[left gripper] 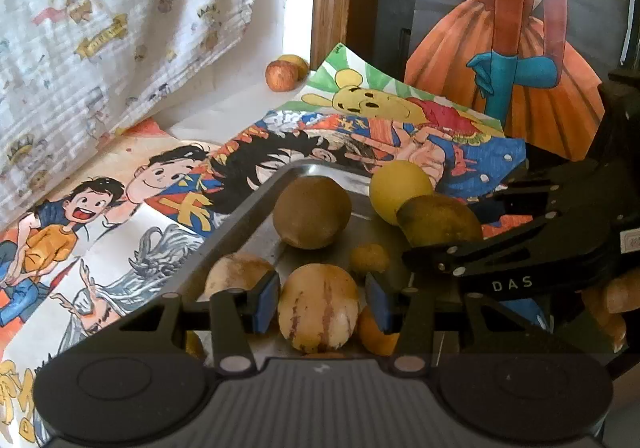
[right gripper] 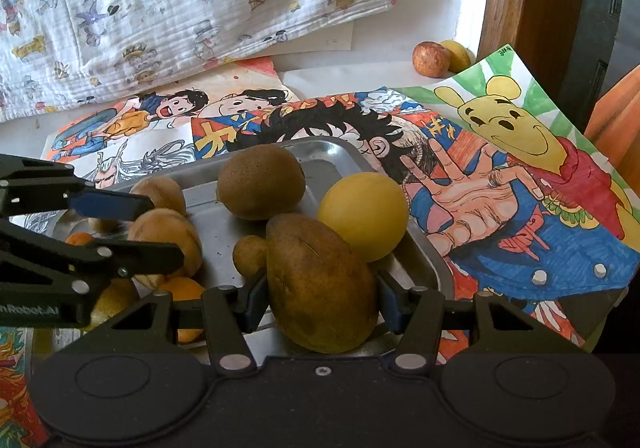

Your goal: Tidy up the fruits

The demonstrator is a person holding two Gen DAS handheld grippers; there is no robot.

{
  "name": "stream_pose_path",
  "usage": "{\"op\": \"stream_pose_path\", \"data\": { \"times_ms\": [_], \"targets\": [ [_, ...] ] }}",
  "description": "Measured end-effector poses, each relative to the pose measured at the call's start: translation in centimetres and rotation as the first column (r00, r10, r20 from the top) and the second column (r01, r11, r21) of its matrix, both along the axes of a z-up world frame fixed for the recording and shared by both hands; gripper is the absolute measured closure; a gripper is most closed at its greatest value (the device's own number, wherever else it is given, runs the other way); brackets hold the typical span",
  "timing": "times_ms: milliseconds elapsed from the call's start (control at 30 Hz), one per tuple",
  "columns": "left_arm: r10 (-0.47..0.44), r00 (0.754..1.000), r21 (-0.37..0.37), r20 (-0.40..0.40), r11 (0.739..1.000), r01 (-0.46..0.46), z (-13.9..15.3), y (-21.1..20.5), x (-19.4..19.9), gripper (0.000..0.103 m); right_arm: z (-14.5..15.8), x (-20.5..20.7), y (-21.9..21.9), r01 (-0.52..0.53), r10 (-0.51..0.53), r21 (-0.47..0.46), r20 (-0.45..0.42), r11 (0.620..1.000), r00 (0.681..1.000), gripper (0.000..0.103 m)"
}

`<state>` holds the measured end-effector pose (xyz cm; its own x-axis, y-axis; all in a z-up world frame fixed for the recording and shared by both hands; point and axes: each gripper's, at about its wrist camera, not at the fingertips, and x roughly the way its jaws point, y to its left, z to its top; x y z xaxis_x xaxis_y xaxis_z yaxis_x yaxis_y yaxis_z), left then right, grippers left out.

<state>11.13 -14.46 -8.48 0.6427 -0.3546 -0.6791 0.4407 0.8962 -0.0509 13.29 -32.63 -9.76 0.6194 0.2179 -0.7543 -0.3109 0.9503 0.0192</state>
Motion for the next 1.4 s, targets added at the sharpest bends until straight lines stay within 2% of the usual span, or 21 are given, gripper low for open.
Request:
{"op": "stream_pose_path", "data": {
  "times_ms": [233,533,567,633,767,1133,1267,1400],
  "targets": [
    [0.044,0.999,-0.039,0.027,0.998,-0.043,1.3,1.4,-0.1,0.043,-0.3,0.0,0.4,-0.007,0.007,-0.002,-0.009,1.000,1.000,0.046],
    [0.082,0.996,-0.028,0.030,0.996,-0.081,1.5,2.4,0.0,0.040,-0.2,-0.3,1.0,0.006,-0.006,-0.005,-0.007,1.000,1.000,0.043],
    [0.087,0.996,-0.028,0.030,0.996,-0.086,1.5,2.6,0.0,0.037,0.0,-0.5,1.1,0.007,-0.007,0.000,-0.003,1.000,1.000,0.042],
    [0.097,0.995,-0.029,0.033,0.995,-0.096,1.5,2.8,-0.1,0.032,0.4,-1.0,1.1,0.004,-0.004,0.015,0.013,1.000,1.000,0.031],
    [0.110,0.993,-0.033,0.041,0.993,-0.109,1.8,3.3,-0.3,0.028,1.4,-1.8,1.1,0.013,-0.014,0.026,0.041,1.000,0.999,0.027],
    [0.157,0.984,-0.047,0.083,0.987,-0.154,3.5,5.2,-1.3,0.013,4.1,-5.1,0.9,0.083,-0.093,0.081,0.125,0.993,0.988,0.004],
    [0.165,0.979,-0.047,0.116,0.986,-0.161,4.6,5.6,-2.2,0.004,5.2,-6.6,1.4,0.113,-0.130,0.115,0.148,0.987,0.980,0.001],
    [0.170,0.974,-0.062,0.152,0.985,-0.162,6.1,6.2,-3.7,0.000,6.6,-8.3,2.1,0.138,-0.163,0.153,0.165,0.978,0.973,0.001]
  ]
}}
